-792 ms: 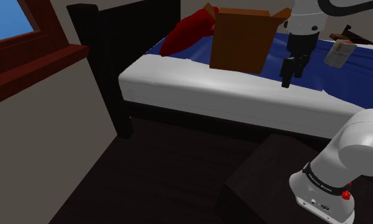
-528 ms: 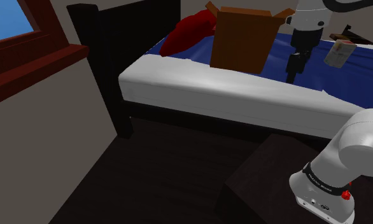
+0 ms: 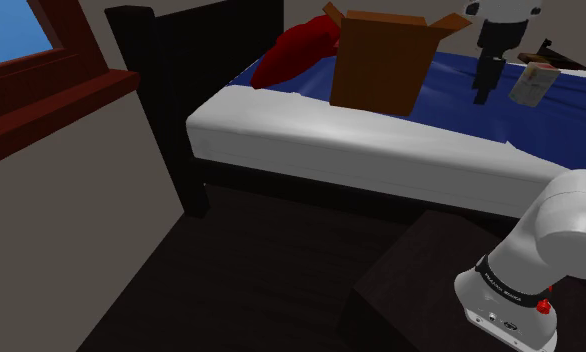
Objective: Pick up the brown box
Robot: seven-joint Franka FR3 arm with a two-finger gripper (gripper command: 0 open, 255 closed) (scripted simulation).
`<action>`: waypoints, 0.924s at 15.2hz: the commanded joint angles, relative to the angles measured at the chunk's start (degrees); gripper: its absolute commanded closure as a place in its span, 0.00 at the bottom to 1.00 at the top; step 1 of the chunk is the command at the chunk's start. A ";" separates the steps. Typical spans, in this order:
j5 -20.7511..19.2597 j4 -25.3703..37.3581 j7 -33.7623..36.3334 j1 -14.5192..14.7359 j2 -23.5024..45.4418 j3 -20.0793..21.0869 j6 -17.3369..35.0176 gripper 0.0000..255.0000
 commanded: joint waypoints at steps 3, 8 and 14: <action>-3.43 5.29 -13.70 2.91 3.17 -6.38 1.55 0.00; -4.85 14.29 -30.47 8.00 9.71 -14.88 3.92 0.00; -1.08 28.00 -51.80 16.10 20.91 -26.90 6.17 0.00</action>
